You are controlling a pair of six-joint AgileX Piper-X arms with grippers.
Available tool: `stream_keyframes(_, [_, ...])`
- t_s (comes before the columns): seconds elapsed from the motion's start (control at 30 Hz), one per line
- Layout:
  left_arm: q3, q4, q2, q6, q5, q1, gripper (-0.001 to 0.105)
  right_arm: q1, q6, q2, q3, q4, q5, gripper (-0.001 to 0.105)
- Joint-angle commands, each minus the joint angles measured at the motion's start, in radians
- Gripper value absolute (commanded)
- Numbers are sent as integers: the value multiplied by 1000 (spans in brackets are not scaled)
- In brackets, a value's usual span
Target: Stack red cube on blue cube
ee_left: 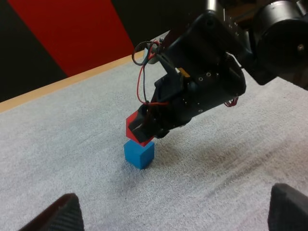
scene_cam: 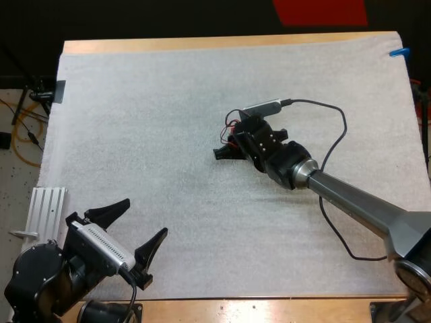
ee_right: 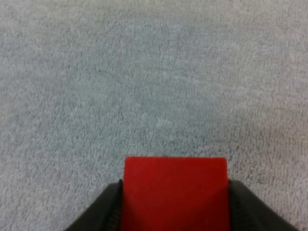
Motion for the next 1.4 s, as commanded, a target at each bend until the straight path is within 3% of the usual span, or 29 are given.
stream_keyframes(0.0, [-6,-10,4,3,5,-5,75,-2,3,1,-2,-13,-2,8])
stream_keyframes(0.4, [-6,-10,4,3,5,-5,75,-2,6,41,-2,-21,32,10])
stream_keyframes(0.63, [-6,-10,4,3,5,-5,75,-2,9,41,-2,-40,44,39])
stream_keyframes(0.73, [-6,-10,4,3,5,-5,75,-2,9,41,-2,-40,44,46])
stream_keyframes(1.37, [-6,-10,4,3,5,-5,75,-2,-5,48,-2,-83,6,48])
